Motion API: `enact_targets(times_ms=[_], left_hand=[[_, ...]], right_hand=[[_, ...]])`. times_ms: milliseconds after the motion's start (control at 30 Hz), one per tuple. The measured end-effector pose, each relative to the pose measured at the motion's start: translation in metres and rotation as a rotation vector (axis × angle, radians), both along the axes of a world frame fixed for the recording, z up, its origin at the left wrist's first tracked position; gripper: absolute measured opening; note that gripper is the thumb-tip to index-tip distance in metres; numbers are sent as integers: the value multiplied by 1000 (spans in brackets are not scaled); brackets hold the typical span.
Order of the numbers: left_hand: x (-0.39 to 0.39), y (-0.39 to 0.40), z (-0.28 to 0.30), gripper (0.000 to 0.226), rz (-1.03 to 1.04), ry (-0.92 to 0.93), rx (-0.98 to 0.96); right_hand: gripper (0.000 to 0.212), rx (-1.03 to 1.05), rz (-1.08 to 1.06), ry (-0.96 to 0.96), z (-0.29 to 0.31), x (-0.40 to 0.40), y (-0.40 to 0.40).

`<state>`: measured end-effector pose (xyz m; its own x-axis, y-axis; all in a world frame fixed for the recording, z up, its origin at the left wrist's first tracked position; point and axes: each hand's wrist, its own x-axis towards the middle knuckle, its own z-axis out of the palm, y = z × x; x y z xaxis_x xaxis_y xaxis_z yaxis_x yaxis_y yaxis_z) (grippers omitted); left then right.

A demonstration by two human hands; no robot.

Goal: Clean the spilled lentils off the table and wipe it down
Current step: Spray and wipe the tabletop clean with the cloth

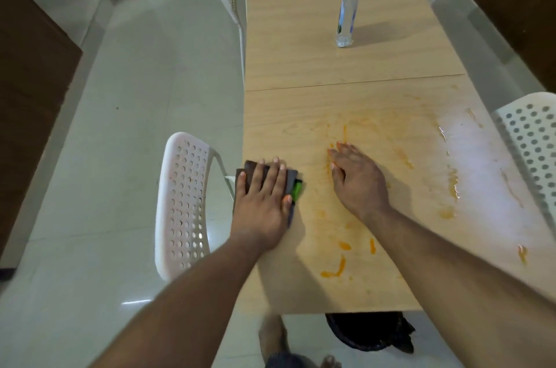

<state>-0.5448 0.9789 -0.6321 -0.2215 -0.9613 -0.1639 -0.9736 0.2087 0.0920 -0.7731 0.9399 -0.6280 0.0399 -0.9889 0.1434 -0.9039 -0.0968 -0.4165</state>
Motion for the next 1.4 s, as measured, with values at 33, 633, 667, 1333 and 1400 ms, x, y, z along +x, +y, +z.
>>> enact_targets(times_ms=[33, 633, 667, 1333, 1400], left_hand=[[-4, -13, 0, 69, 36, 3, -9], [-7, 103, -9, 68, 171, 33, -30], [-9, 93, -9, 68, 220, 38, -33], [-104, 193, -14, 70, 315, 119, -11], [-82, 194, -16, 70, 317, 110, -32]], right_hand=[[41, -25, 10, 2, 0, 0, 18], [55, 41, 36, 159, -21, -5, 115], [53, 45, 39, 156, -21, -6, 115], [46, 22, 24, 147, -25, -12, 119], [46, 19, 28, 139, -26, -10, 119]])
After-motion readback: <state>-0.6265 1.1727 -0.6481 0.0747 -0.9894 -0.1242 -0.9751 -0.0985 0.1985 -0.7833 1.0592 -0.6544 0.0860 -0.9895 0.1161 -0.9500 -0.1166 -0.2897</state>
